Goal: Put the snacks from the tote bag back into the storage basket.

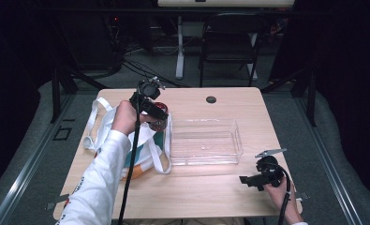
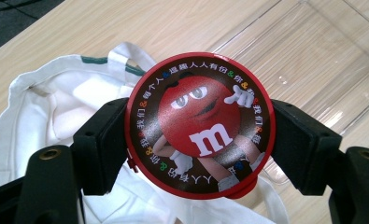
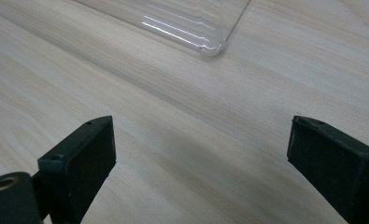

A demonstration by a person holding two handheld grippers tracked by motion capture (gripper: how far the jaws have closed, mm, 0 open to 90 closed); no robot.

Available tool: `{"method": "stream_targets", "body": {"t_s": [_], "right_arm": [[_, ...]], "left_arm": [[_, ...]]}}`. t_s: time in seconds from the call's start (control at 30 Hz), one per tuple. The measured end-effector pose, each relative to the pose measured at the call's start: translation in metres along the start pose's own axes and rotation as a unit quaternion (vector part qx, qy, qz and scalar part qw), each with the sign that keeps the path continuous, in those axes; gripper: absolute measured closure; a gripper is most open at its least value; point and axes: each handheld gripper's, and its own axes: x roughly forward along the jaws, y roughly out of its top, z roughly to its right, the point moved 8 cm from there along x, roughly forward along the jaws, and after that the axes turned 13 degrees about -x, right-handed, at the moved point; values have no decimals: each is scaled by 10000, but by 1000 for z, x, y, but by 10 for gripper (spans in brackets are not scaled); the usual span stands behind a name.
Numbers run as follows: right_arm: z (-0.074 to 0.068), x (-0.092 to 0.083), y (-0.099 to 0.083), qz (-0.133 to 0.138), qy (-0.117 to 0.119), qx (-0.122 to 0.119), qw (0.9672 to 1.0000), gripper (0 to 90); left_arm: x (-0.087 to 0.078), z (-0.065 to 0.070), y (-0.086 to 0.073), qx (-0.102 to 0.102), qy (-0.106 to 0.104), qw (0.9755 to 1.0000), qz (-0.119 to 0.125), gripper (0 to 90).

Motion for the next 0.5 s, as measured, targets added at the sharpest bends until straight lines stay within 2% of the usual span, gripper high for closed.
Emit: {"method": "stream_targets", "body": {"t_s": [0.5], "right_arm": [[0, -1, 0, -2, 11, -8, 10000, 76]], "left_arm": [[7, 16, 1, 132, -160, 9998, 0, 259]]}}
